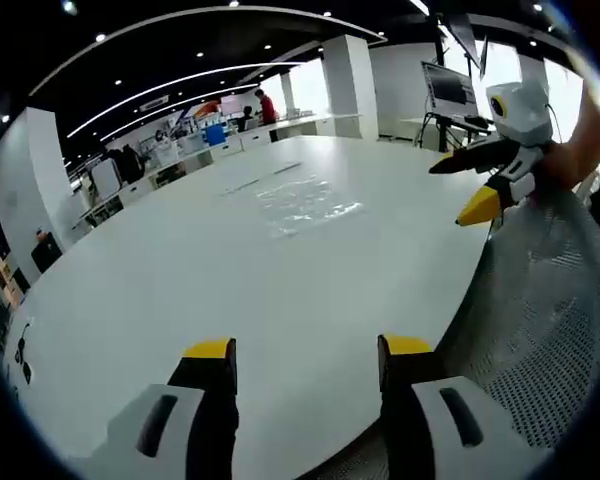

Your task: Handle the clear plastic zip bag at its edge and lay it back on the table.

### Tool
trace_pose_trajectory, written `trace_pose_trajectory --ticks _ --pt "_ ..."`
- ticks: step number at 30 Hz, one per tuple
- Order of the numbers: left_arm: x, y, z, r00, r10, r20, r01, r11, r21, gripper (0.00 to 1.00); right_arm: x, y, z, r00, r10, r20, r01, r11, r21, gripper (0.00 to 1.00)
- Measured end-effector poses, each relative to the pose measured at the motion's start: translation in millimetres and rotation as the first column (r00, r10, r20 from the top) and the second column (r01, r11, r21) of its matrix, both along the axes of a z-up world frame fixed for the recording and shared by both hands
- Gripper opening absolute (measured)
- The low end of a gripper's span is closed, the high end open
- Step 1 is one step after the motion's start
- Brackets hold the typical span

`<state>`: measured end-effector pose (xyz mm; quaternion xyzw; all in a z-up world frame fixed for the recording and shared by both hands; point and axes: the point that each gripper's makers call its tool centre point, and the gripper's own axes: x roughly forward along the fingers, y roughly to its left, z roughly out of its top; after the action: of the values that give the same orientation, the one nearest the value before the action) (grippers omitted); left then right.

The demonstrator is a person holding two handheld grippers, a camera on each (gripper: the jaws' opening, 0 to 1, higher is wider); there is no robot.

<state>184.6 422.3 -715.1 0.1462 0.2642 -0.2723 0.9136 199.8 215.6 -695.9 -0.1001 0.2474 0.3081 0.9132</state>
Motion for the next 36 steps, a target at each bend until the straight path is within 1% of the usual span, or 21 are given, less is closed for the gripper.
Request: trace_pose_trajectory --ticks 4,7,9,11,13,15,18,21,24,27,29,31,33,36 --pt "-2.2 1 -4.3 1.0 0.004 -0.029 -0.003 1.0 0.025 0.56 -1 1 0.5 1.0 0.004 -0.005 -0.004 1.0 0.003 0.83" --pt "-2.0 0 -0.9 1.0 0.003 -0.016 -0.003 1.0 0.022 0.55 -1 1 6.0 1.0 0.006 0.013 -0.006 1.0 0.027 0.83" --pt "-2.3 0 -0.7 1.0 0.005 -0.024 -0.005 1.0 0.011 0.55 0 0 4.8 1.0 0.0 0.006 0.0 1.0 0.031 0.83" --pt "-4.0 -1 -3.8 0.999 -0.001 -0.04 0.002 1.0 0.022 0.55 1 0 8.4 1.0 0.0 0.015 -0.001 0.999 0.049 0.83" --pt "-4.1 -2 -2.0 0.999 -0.001 -0.034 0.002 1.0 0.024 0.55 2 -2 8.2 1.0 -0.008 0.021 0.007 0.999 0.041 0.83" --pt "-4.0 -2 0.1 1.0 0.005 -0.031 -0.004 1.0 0.022 0.55 2 -2 9.9 1.0 -0.007 0.029 0.006 0.999 0.048 0.83" --pt "-3.8 0 -1.6 0.999 0.013 -0.04 -0.012 0.999 0.035 0.55 2 -2 7.7 1.0 -0.006 0.019 0.005 0.999 0.046 0.83" --pt "-2.8 1 0.7 0.999 0.018 -0.031 -0.017 0.999 0.033 0.55 1 0 9.7 1.0 0.0 0.026 -0.002 0.999 0.053 0.83" --pt "-2.4 2 0.2 0.999 0.024 -0.034 -0.022 0.999 0.043 0.55 1 -1 7.1 1.0 0.004 0.015 -0.005 0.999 0.053 0.83" --pt "-3.4 -1 2.3 0.999 0.014 -0.031 -0.013 0.999 0.037 0.55 1 0 5.6 1.0 0.006 0.01 -0.007 0.999 0.051 0.82" --pt "-3.9 -2 3.7 0.999 0.011 -0.033 -0.01 1.0 0.024 0.55 2 -2 5.7 1.0 0.0 0.013 -0.001 0.999 0.042 0.82" --pt "-4.8 -4 5.9 0.999 0.007 -0.038 -0.007 1.0 0.014 0.56 2 -3 4.5 1.0 -0.004 0.004 0.004 0.999 0.034 0.82" --pt "-4.2 -5 7.1 1.0 0.004 -0.03 -0.003 1.0 0.015 0.55 3 -4 4.3 1.0 -0.008 0.0 0.008 0.999 0.033 0.82" --pt "-4.4 -7 9.6 1.0 0.003 -0.029 -0.003 1.0 0.001 0.56 2 -4 5.2 1.0 -0.006 0.011 0.006 1.0 0.03 0.82"
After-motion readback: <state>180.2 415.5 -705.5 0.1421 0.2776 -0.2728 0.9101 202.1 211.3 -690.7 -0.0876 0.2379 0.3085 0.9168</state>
